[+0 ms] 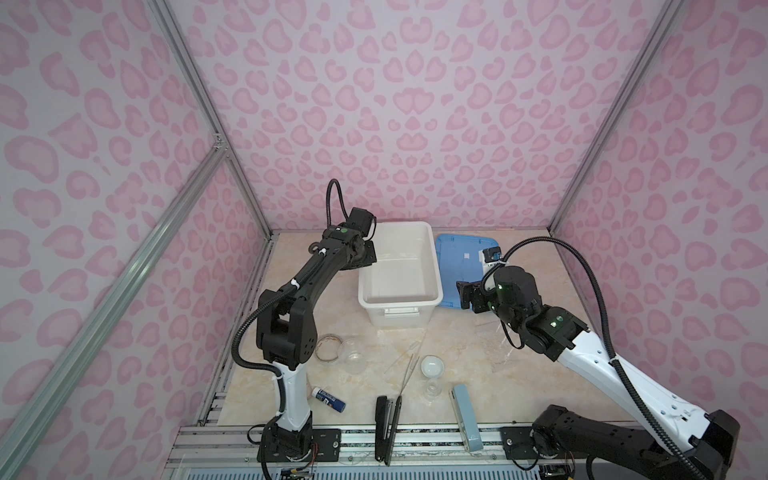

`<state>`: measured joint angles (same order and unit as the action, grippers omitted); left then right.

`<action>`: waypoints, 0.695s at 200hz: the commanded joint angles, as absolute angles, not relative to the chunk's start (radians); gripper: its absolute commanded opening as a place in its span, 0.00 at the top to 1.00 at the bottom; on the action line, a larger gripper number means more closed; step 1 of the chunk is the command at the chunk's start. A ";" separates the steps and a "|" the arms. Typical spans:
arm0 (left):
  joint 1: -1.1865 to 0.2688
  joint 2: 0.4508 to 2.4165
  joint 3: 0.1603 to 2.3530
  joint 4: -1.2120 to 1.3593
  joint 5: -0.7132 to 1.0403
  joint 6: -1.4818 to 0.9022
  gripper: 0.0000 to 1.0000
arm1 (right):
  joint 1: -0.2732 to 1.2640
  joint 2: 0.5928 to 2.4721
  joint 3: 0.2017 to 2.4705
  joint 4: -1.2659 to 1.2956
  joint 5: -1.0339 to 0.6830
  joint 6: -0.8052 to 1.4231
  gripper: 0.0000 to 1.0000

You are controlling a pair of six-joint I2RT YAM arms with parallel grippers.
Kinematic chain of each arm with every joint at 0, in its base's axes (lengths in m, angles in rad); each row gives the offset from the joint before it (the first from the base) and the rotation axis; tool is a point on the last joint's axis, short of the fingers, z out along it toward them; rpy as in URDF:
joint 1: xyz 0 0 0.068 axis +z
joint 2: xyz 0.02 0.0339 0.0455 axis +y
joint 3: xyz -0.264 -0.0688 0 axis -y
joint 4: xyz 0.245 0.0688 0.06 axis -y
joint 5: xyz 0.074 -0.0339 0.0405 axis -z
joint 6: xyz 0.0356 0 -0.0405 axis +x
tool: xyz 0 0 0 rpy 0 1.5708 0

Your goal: Organize the chemistry lab equipment

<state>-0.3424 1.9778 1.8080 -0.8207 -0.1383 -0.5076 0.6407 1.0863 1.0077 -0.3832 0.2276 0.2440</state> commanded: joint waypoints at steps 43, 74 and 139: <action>-0.282 1.873 1.666 -0.752 -0.171 -0.569 0.81 | 0.658 1.108 1.026 -0.379 0.241 0.254 0.05; -0.217 1.815 1.589 -0.707 -0.138 -0.668 0.83 | 0.682 1.118 1.022 -0.376 0.251 0.266 0.05; -0.215 1.572 1.196 -0.446 -0.145 -0.975 0.82 | 0.725 1.120 1.014 -0.391 0.280 0.297 0.05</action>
<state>-0.2111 1.6455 1.3212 -0.5911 -0.1604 -0.7963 0.7143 1.1164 1.0172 -0.3885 0.2543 0.2787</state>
